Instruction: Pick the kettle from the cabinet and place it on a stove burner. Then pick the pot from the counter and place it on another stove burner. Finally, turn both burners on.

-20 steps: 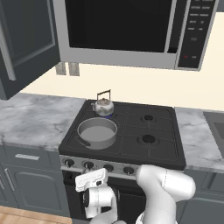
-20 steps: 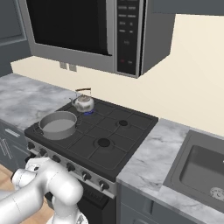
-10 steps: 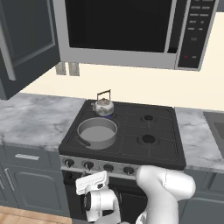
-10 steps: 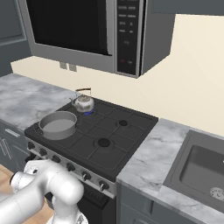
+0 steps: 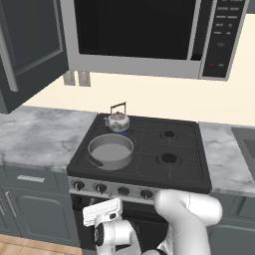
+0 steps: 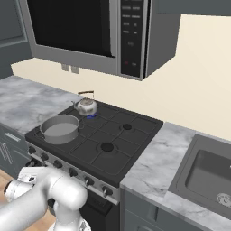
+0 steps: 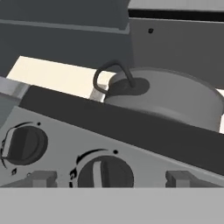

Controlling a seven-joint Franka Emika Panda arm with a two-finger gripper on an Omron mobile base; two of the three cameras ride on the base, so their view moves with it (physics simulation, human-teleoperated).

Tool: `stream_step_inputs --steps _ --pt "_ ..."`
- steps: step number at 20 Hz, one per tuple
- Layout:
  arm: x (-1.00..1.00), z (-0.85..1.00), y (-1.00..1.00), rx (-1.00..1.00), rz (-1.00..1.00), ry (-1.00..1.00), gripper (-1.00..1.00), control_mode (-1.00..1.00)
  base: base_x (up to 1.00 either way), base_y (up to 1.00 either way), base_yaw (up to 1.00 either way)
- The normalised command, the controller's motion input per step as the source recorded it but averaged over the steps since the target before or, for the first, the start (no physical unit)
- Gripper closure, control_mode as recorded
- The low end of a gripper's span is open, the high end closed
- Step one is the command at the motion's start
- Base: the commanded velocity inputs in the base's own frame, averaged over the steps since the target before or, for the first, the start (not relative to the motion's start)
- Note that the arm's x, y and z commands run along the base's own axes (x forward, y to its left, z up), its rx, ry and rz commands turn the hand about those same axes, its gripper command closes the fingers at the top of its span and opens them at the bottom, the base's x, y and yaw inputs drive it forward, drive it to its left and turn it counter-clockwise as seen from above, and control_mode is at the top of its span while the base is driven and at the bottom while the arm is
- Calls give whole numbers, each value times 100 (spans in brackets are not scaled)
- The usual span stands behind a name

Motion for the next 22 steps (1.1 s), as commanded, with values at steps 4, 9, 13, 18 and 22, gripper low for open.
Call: stream_step_inputs --steps 4,9,13,18,22 --pt "-22 18 35 0 0 0 -100 -100 0 0 0" --pt "-19 16 34 0 0 0 -100 -100 0 0 0" --pt "-18 15 34 0 0 0 -100 -100 0 0 0" --pt "-18 22 34 -1 0 0 -100 -100 0 0 0" --pt "-19 28 37 -2 0 0 -100 -100 0 0 0"
